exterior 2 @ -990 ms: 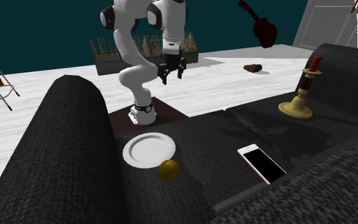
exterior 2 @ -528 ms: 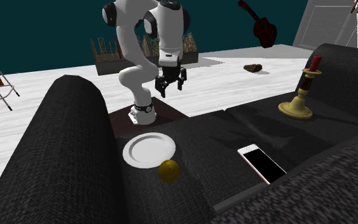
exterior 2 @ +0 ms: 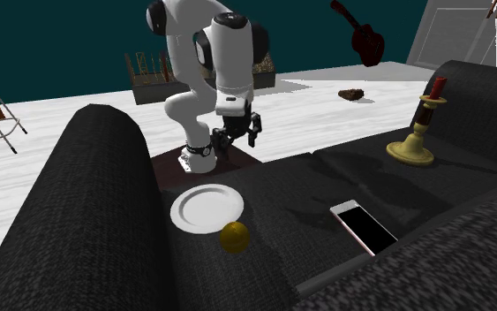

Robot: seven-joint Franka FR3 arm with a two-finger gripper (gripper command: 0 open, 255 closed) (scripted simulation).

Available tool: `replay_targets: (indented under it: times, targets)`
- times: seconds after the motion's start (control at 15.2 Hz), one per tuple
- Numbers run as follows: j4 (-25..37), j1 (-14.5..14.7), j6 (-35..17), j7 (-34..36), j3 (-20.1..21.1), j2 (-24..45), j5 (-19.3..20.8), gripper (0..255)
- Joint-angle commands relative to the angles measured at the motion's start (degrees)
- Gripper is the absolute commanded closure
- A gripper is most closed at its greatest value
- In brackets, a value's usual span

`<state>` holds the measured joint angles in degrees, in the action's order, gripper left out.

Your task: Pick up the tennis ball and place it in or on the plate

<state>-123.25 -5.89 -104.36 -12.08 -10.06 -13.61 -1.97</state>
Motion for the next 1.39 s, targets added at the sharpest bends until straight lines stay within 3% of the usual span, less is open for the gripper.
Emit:
replay_targets:
  times: [0.0, 0.53, 0.99, 1.32]
  targets:
    - [2.76, -0.51, -1.3, -1.89, -1.23, 3.67, -0.6, 0]
    - [18.06, -3.21, -3.13, -8.93, -4.63, 19.87, -5.49, 0]
    - [36.49, -7.68, -0.68, -13.75, -5.51, 35.47, -11.03, 0]
    - [34.2, -7.52, -3.52, -14.0, -5.26, 36.01, -11.31, 0]
